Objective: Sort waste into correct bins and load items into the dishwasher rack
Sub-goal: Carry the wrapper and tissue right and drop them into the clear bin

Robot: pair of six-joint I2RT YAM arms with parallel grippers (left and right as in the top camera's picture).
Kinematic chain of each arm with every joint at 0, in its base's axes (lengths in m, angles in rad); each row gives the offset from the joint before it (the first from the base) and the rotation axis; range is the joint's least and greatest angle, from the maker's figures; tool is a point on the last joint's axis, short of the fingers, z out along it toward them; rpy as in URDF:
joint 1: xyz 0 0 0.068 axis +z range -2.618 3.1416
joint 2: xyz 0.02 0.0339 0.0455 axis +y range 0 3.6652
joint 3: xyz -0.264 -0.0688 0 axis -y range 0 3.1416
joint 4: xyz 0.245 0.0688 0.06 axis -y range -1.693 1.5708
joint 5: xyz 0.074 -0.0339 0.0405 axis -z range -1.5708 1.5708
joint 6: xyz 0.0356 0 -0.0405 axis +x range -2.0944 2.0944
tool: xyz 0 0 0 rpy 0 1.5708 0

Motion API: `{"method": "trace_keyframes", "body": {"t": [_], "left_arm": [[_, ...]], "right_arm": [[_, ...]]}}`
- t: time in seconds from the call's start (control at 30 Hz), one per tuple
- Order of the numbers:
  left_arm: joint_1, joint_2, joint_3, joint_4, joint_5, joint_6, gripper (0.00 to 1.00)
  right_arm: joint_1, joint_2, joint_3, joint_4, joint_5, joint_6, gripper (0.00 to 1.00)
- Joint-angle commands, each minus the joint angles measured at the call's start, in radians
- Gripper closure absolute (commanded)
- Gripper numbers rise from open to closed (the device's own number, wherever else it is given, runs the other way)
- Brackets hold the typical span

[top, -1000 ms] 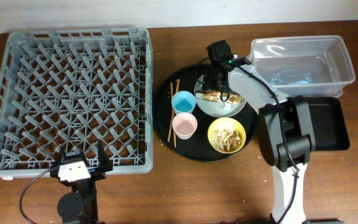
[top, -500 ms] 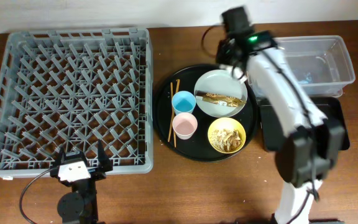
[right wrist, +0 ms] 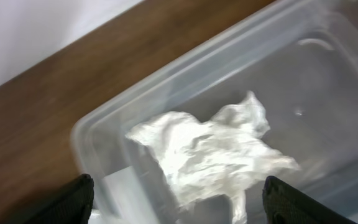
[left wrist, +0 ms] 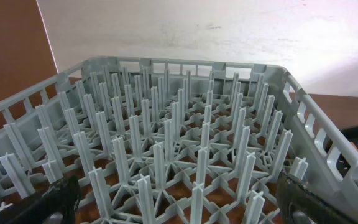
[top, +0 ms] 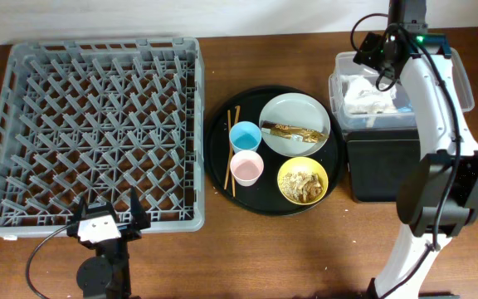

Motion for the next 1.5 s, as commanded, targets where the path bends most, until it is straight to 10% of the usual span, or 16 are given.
{"method": "trace_keyframes", "body": {"t": [0.0, 0.17, 0.57, 0.83, 1.13, 1.47], "left_arm": [[0.002, -0.005, -0.004, -0.001, -0.008, 0.016, 0.01], [0.002, -0.005, -0.004, -0.001, -0.008, 0.016, 0.01], [0.002, -0.005, -0.004, -0.001, -0.008, 0.016, 0.01], [0.002, -0.005, -0.004, -0.001, -0.008, 0.016, 0.01], [0.002, -0.005, -0.004, -0.001, -0.008, 0.016, 0.01], [0.002, -0.005, -0.004, -0.001, -0.008, 0.016, 0.01]], "right_arm": [[0.022, -0.127, 0.005, 0.0, -0.249, -0.19, 0.12], [0.203, -0.134, 0.001, -0.156, -0.331, -0.652, 0.12], [0.313, 0.096, -0.208, -0.19, -0.241, -0.829, 0.19], [0.313, 0.133, -0.218, -0.178, -0.255, -0.823, 0.96], [0.156, 0.034, 0.226, -0.336, -0.24, -0.373, 0.96], [-0.113, 0.061, 0.105, -0.226, -0.074, 0.346, 0.87]]}}
